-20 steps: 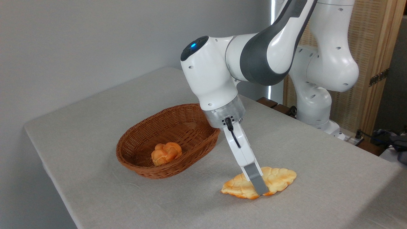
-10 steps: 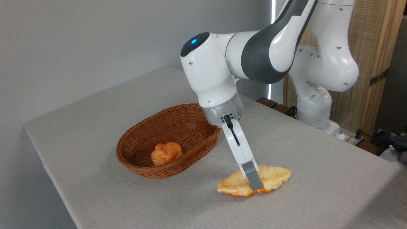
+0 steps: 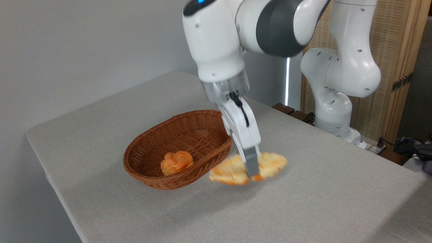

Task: Put bread into the basket
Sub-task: 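Lift the flat bread and carry it over the wicker basket, then lower the flat bread into the basket and open the gripper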

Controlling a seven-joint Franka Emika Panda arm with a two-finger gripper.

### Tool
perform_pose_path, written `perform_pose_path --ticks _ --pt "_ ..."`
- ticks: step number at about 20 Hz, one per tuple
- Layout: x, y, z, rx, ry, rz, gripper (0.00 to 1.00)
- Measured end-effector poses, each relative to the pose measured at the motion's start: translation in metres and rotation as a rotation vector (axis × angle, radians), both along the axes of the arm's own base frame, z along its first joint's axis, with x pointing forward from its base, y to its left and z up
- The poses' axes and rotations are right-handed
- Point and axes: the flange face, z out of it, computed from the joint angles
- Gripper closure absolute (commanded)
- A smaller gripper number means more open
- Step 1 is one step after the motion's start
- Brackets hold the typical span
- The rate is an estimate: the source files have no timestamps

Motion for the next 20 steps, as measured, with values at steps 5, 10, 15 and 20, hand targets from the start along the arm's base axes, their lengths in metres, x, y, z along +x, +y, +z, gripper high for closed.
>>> perform_pose_path --ticks 5,10,15,20 --pt "0.007 -0.023 0.048 -0.12 -0.015 0.168 0.53" --pt "0.008 -0.09 0.062 -0.145 0.001 0.329 0.51" --pt "0.001 -0.166 0.055 -0.116 0.029 0.386 0.43" --pt "0.003 -0.202 0.039 -0.107 0.044 0.399 0.22"
